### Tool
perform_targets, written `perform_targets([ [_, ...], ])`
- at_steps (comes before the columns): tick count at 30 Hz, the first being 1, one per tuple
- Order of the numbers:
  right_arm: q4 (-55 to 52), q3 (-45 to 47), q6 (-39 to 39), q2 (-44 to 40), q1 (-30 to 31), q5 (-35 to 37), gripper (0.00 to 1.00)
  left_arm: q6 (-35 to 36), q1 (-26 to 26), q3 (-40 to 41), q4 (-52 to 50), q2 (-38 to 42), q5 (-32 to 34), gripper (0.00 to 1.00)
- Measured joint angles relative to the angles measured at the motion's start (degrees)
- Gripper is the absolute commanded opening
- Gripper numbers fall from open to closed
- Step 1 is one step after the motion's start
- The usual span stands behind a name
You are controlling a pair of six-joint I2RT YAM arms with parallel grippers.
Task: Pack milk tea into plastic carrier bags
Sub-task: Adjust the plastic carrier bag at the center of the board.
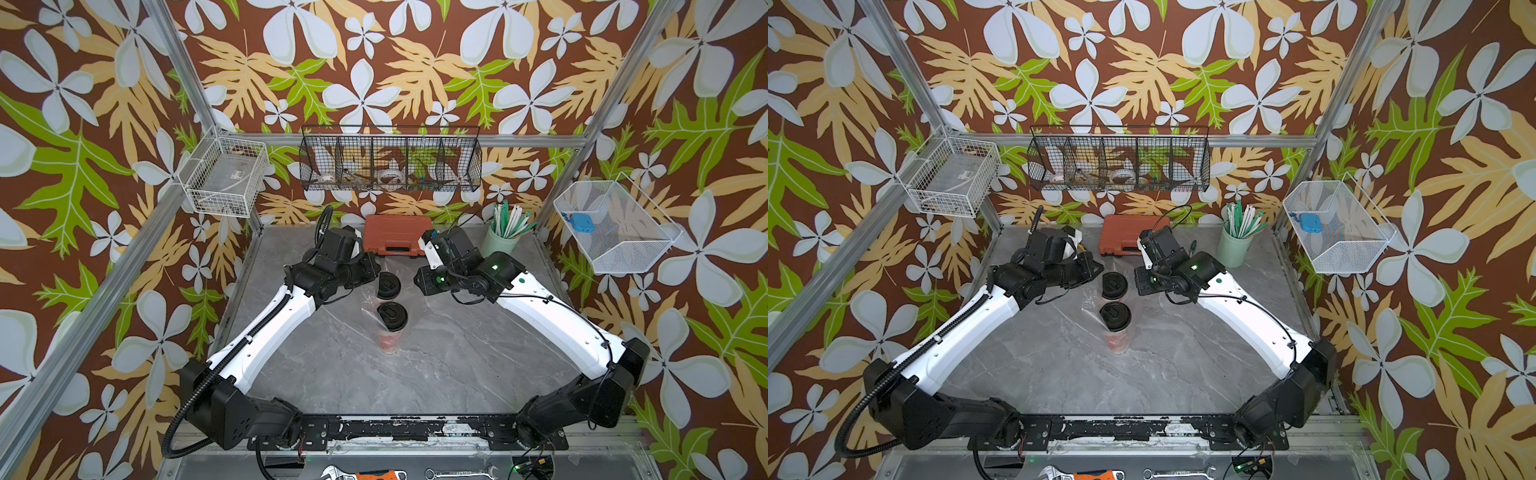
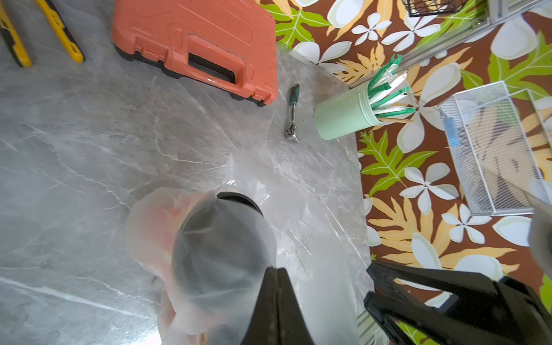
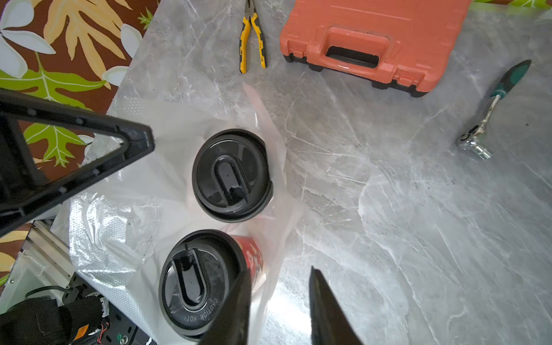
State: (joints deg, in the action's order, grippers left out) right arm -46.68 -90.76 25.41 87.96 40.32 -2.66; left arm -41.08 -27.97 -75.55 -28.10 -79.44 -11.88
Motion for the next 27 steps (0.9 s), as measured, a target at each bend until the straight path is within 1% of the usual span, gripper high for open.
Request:
perform_targets([
  [2,0.0,0.1,0.0,0.1,0.1,-0.3,0.48,0.7,0.0,-0.6,-0.5,-0.4,0.9,0.0],
  [5,0.4,1.0,0.8,0.4,0.0,-1.7,0.51,1.2,0.0,-0.7,-0.9,-0.7,1.6,0.0],
  [9,0.7,2.5,1.6,1.3,0.3,-3.8,0.5,2.0,0.0,-0.8,-0.9,-0.7,2.6,0.0],
  [10,0.8,2.9,1.7,1.6,0.5,-4.2,0.49,2.0,0.0,-0.8,-0.9,-0.7,2.6,0.01],
  [12,0.8,3.6,1.9,2.3,0.8,-4.9,0.45,2.2,0.0,-0.8,-0.9,-0.7,2.6,0.06],
  [15,0.8,4.1,2.7,3.2,1.2,-5.8,0.35,2.2,0.0,-0.8,-1.0,-0.7,2.8,0.12],
  [19,0.9,4.1,2.8,3.3,1.2,-5.9,0.23,2.2,0.0,-0.8,-1.0,-0.6,2.8,0.13],
  [21,0.9,4.1,2.8,3.3,1.2,-5.9,0.19,2.2,0.0,-0.8,-1.0,-0.4,2.8,0.13],
  [27,0.8,3.7,2.8,3.3,1.2,-5.1,0.09,2.2,0.0,-0.5,-1.1,-0.1,2.8,0.13],
])
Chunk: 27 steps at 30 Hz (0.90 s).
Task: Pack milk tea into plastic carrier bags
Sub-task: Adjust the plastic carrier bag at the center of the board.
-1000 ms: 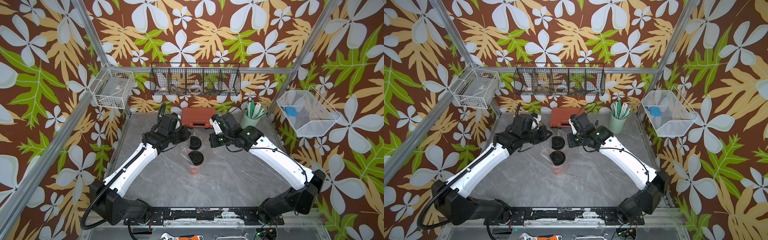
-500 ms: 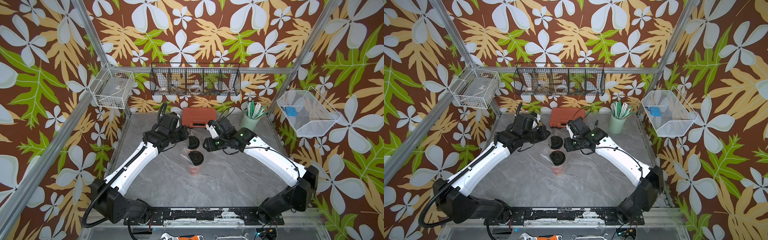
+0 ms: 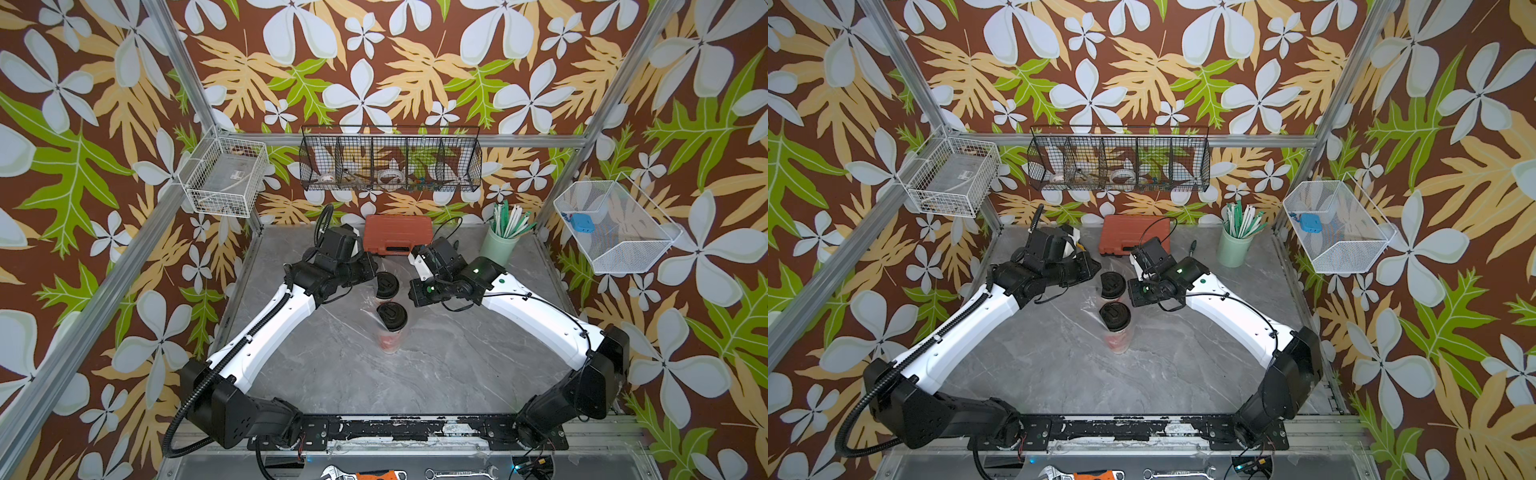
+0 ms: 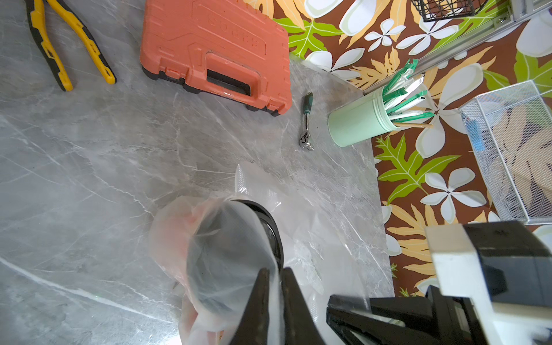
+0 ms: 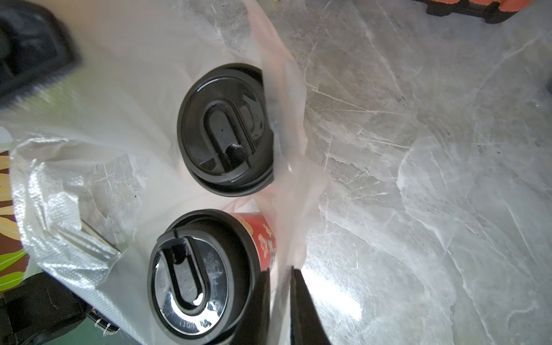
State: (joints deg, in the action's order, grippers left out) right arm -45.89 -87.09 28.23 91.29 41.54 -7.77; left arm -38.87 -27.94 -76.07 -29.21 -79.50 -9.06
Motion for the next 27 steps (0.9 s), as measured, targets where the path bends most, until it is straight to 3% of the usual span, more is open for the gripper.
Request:
perform_targets([
  [6,0.0,-0.3,0.0,-0.4,0.0,0.5,0.0,0.0,0.0,0.2,-0.1,0.6,0.0,0.17],
  [16,0.0,-0.3,0.0,-0.4,0.0,0.7,0.0,-0.1,0.0,0.4,-1.0,2.5,0.0,0.47],
  [27,0.0,-0.3,-0.2,-0.4,0.0,0.7,0.0,-0.1,0.0,4.6,-4.2,7.7,0.3,0.62],
])
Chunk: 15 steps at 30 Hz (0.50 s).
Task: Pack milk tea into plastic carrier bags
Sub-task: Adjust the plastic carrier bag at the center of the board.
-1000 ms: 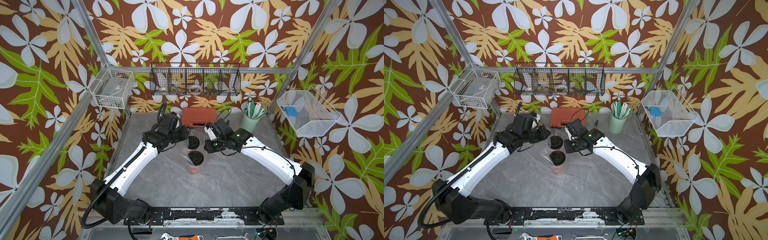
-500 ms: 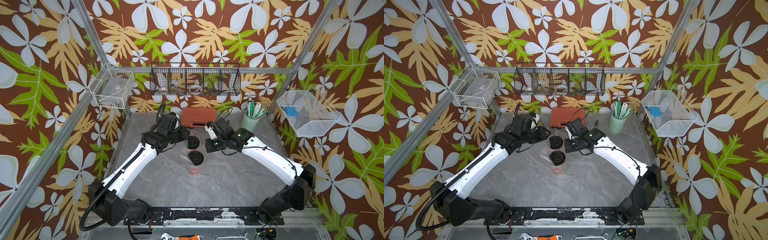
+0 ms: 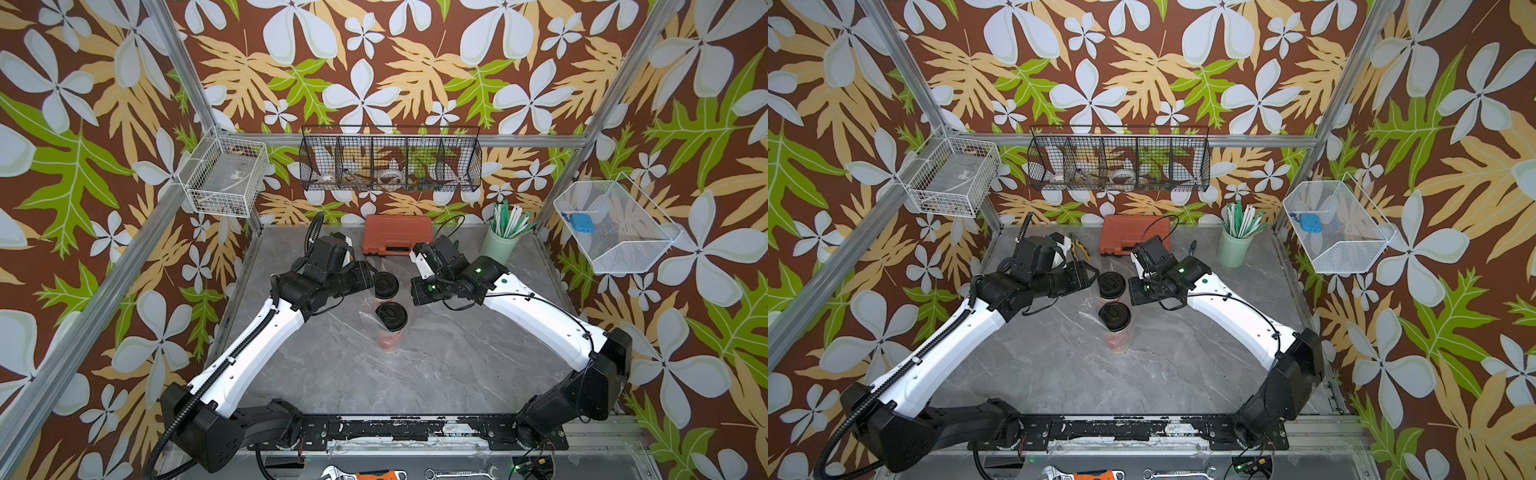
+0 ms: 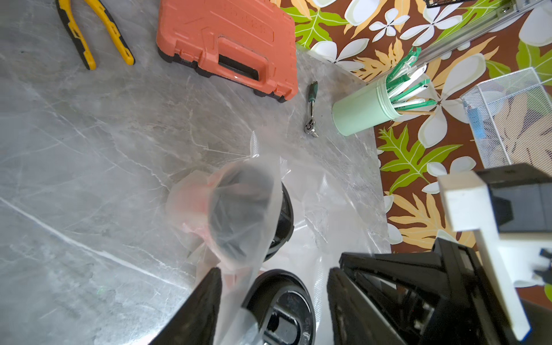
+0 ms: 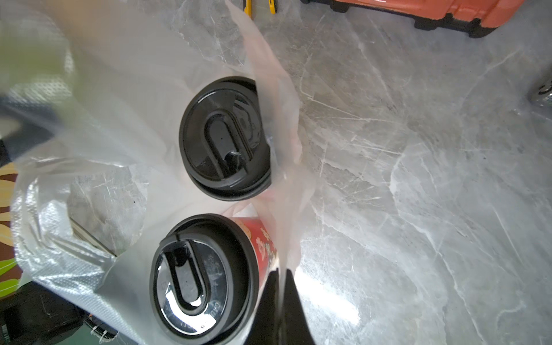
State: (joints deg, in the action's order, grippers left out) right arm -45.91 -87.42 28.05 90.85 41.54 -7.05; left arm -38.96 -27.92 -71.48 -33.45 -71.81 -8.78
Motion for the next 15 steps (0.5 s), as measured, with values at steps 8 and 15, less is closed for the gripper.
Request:
perform_targets([
  [8,0.0,0.2,0.0,0.0,0.0,0.0,0.0,-0.5,0.4,2.8,-2.2,4.4,1.4,0.66],
  [15,0.0,0.2,0.0,-0.2,0.0,0.0,0.16,-2.4,0.4,7.1,-2.1,6.3,-1.0,0.62],
])
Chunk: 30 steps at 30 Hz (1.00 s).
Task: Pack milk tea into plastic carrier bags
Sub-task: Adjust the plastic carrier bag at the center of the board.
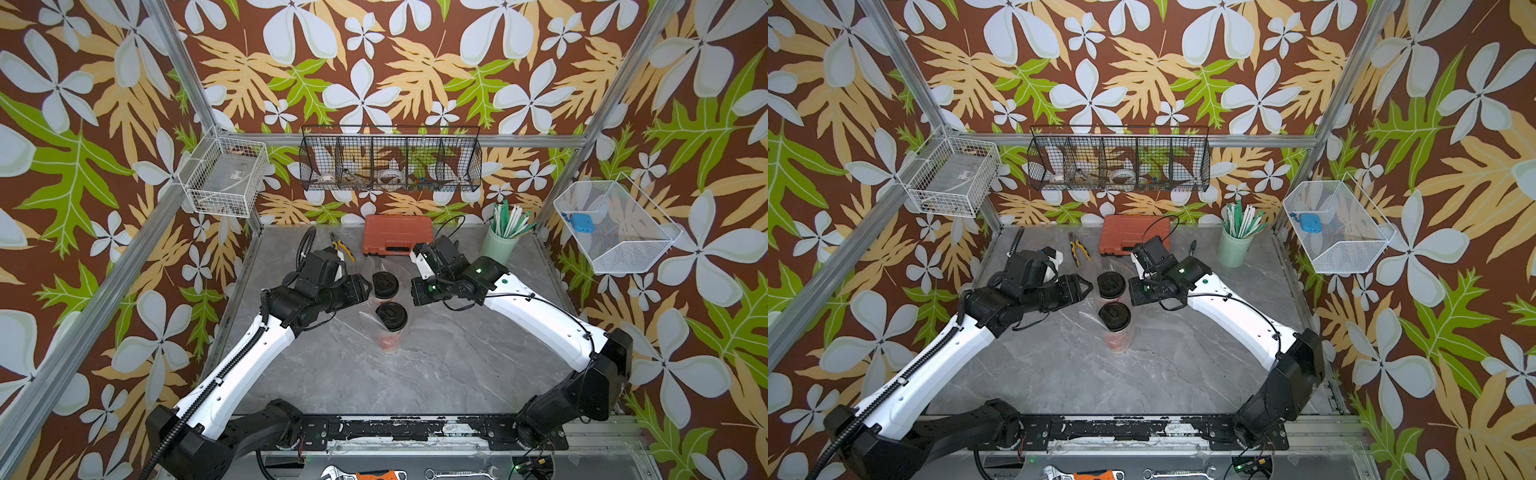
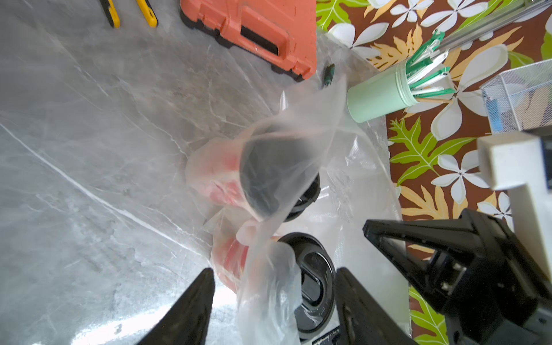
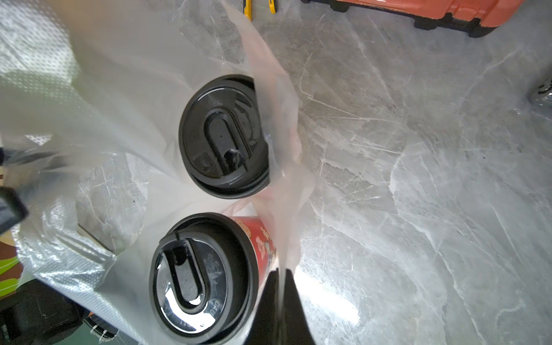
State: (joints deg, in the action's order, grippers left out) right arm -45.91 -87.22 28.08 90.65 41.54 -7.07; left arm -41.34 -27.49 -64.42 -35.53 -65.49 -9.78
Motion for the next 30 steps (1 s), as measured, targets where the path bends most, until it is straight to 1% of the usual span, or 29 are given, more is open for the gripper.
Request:
perform_targets([
  [2,0.0,0.0,0.0,0.0,0.0,0.0,0.2,-0.5,0.0,0.9,0.2,0.5,-1.0,0.54],
  [8,-0.5,-0.1,0.0,-1.2,0.0,-0.2,0.23,-1.9,0.0,2.2,3.1,0.7,-5.0,0.22],
  [11,-0.9,-0.1,0.2,-2.2,0.0,-0.2,0.23,-2.0,0.0,2.3,3.7,0.7,-5.6,0.12],
  [14,-1.0,0.1,0.2,-2.8,0.0,-0.2,0.19,-2.1,0.0,2.3,4.0,0.4,-5.7,0.07],
  [21,-1.3,1.1,0.3,-2.2,0.1,-0.4,0.16,-2.1,0.0,2.3,4.2,0.2,-5.7,0.05],
  [23,-1.3,1.3,0.3,-2.0,0.1,-0.4,0.12,-2.1,0.0,2.3,4.3,0.2,-5.7,0.04],
  [26,-1.3,1.3,0.4,-2.0,0.1,-0.4,0.02,-2.0,0.0,2.3,4.4,0.3,-5.7,0.02],
  [27,-1.2,1.3,0.5,-2.0,0.1,-0.4,0.0,-2.0,0.0,2.3,4.4,0.4,-5.7,0.0],
  [30,-1.2,1.3,0.4,-2.2,0.1,-0.4,0.0,-2.0,0.0,2.0,4.4,0.4,-5.7,0.0],
])
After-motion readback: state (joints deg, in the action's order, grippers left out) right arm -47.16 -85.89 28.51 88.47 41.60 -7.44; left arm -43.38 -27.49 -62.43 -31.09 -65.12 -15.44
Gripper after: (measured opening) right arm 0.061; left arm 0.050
